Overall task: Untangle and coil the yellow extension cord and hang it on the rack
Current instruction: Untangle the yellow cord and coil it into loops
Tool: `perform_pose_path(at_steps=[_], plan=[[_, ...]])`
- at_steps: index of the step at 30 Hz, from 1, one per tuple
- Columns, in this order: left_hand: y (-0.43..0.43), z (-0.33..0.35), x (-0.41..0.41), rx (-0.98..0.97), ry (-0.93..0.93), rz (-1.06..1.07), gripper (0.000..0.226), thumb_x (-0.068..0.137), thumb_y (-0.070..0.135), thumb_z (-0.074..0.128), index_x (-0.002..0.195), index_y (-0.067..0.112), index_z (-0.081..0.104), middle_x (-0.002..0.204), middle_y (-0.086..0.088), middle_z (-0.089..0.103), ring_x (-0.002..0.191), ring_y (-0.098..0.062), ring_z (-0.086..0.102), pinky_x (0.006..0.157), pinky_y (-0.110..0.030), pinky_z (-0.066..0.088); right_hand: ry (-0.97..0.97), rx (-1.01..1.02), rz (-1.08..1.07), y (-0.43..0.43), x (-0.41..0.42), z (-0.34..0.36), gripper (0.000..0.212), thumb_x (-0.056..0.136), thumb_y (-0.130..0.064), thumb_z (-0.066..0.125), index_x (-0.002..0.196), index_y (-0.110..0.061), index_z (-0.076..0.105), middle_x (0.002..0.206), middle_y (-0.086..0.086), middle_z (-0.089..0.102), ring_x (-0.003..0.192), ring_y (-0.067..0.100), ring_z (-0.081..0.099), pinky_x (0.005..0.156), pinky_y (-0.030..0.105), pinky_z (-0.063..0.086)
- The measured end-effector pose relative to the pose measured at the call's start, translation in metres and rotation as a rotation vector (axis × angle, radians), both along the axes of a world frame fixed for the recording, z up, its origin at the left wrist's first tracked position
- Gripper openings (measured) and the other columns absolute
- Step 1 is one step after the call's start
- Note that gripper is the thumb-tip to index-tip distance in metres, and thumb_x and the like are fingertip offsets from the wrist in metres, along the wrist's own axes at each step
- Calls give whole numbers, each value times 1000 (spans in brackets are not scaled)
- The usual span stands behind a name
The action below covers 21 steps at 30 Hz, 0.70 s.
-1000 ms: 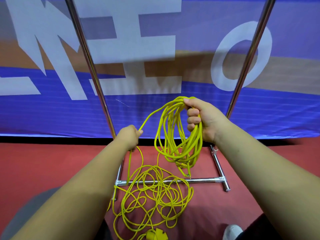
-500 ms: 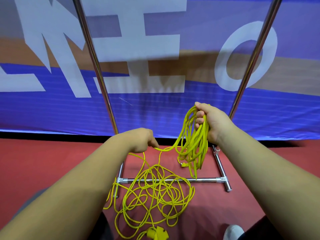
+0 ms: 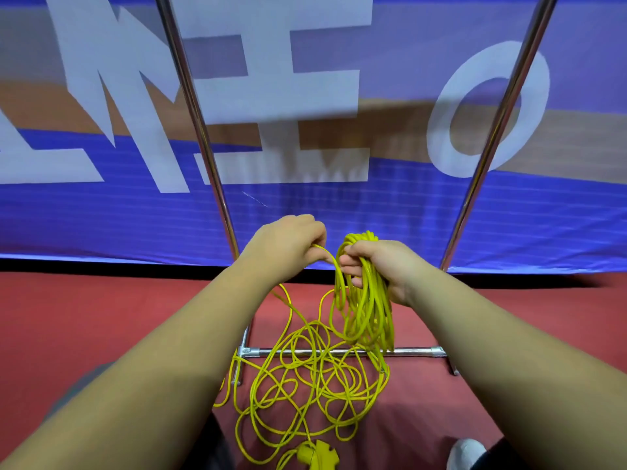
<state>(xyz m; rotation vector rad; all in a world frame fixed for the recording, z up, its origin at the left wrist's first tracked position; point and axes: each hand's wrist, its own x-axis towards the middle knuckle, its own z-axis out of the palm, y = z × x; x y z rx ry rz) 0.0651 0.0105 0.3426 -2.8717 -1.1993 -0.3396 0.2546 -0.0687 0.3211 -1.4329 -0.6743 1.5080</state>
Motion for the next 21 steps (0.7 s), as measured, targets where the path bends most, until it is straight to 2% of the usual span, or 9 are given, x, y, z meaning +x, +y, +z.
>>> perform_pose_path(at_steps=[3,6,8,10,12,13,15,18,21], plan=[[3,4,-7,-141,-234,-118,30,84,48,80,90,24,63,90,8,54,86,-15,56,75,-43,51,3,18,26,1,-1,1,7,101,-18,67,103,-13,72,93,5,80,82,14,77,63,27,60],[3,9,-9,-126,-263,-188,27,81,39,85,88,22,66,90,6,55,85,-16,55,77,-41,50,-17,46,124,-1,-1,3,7,98,-14,72,105,-12,73,97,8,78,80,13,75,56,26,58],[1,12,-11,-67,-248,-153,30,82,44,83,91,21,66,91,6,54,85,-16,51,76,-41,48,3,81,220,-2,0,4,12,97,-13,73,110,-12,73,102,10,76,77,12,70,54,24,54],[3,11,-15,0,-159,-53,41,82,62,74,95,25,65,91,8,55,88,-16,49,75,-41,46,25,130,296,-4,-1,5,15,99,-12,70,114,-11,72,101,8,75,72,11,62,53,23,50],[9,9,-21,-48,-114,59,51,77,76,66,94,27,64,90,9,59,88,-15,53,73,-39,46,27,148,299,-5,-4,6,11,100,-11,68,110,-12,72,95,4,74,68,10,60,51,22,48],[13,6,-24,-128,-149,95,51,78,76,67,93,27,64,89,8,61,86,-15,56,71,-39,47,34,150,284,-5,-5,6,8,99,-10,68,105,-11,73,93,4,74,67,11,60,51,22,48],[22,-3,-31,-274,-187,126,37,87,61,71,97,26,66,92,7,61,88,-16,59,72,-36,47,54,155,266,-4,-6,6,8,99,-9,68,98,-11,76,92,6,73,66,12,61,50,23,49],[34,-18,-48,-367,-128,163,9,100,34,67,107,30,69,105,9,60,101,-19,60,84,-34,44,47,181,312,-5,-6,10,11,98,-8,67,93,-12,76,92,7,72,69,13,60,52,23,48],[39,-21,-56,-492,-228,200,11,103,32,62,98,38,69,107,15,69,97,-20,63,89,-39,51,6,181,349,-7,-5,12,7,99,-8,66,99,-13,72,94,6,73,73,12,64,53,22,50]])
